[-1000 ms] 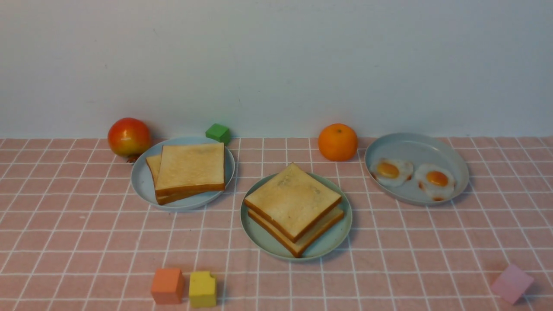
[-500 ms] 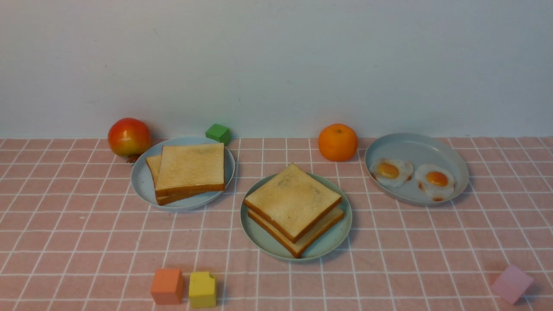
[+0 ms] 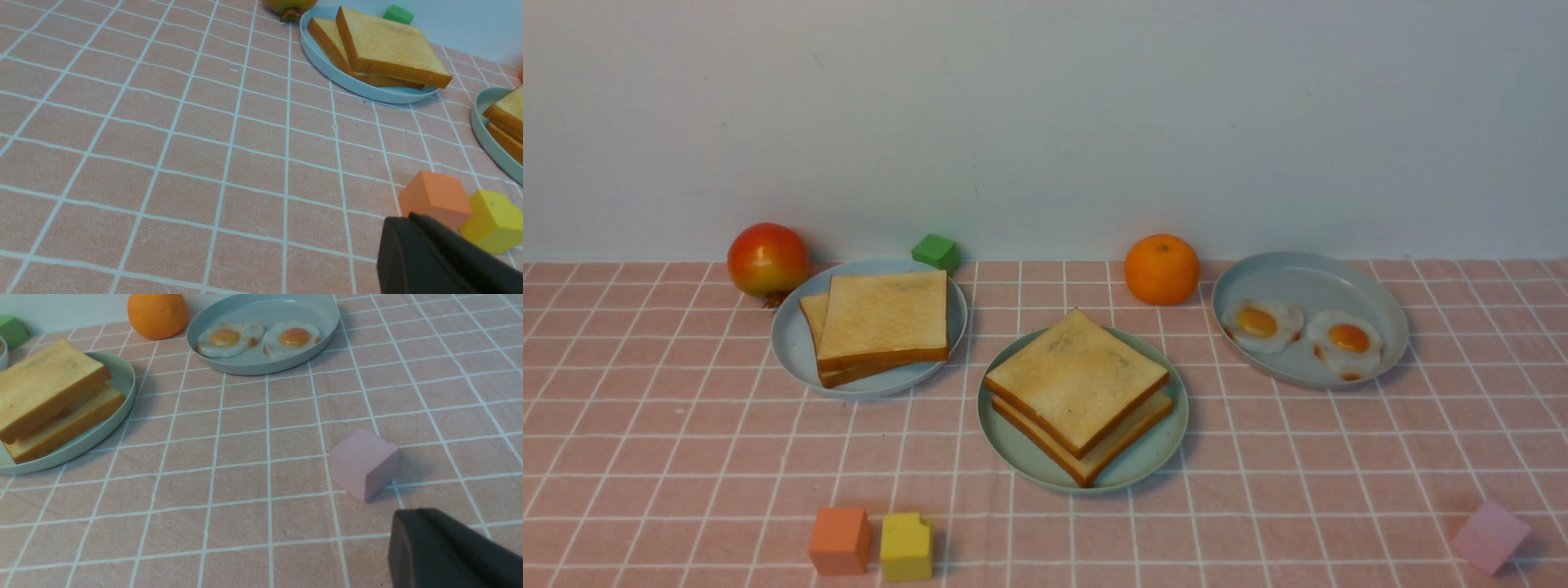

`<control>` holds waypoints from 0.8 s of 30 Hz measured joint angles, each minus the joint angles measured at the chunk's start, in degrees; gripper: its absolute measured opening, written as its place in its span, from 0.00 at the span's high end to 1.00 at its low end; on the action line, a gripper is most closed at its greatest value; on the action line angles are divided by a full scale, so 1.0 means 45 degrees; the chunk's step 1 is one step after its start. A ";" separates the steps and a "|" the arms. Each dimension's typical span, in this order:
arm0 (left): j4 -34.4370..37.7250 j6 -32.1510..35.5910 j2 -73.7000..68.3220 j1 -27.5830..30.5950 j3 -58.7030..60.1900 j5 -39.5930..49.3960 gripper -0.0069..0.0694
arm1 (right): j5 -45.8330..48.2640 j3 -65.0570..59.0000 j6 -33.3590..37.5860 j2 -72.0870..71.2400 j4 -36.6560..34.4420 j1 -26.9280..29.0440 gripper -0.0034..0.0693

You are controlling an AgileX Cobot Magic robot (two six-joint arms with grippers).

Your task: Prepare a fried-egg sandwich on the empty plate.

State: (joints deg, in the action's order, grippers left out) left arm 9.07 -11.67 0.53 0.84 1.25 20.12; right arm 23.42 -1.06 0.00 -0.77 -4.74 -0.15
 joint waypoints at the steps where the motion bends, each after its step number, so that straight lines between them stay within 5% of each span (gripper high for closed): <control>1: 0.0000 0.0000 0.0000 0.0000 0.0000 0.0000 0.89 | 0.0000 0.0000 0.0000 0.0000 0.0000 0.0000 0.90; 24: 0.0013 -0.0013 0.0000 0.0000 0.0000 0.0008 0.89 | -0.0015 -0.0006 0.0000 0.0000 -0.0004 0.0000 0.86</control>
State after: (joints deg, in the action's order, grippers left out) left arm 9.13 -11.72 0.53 0.84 1.25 20.15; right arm 23.35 -1.08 0.00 -0.77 -4.76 -0.15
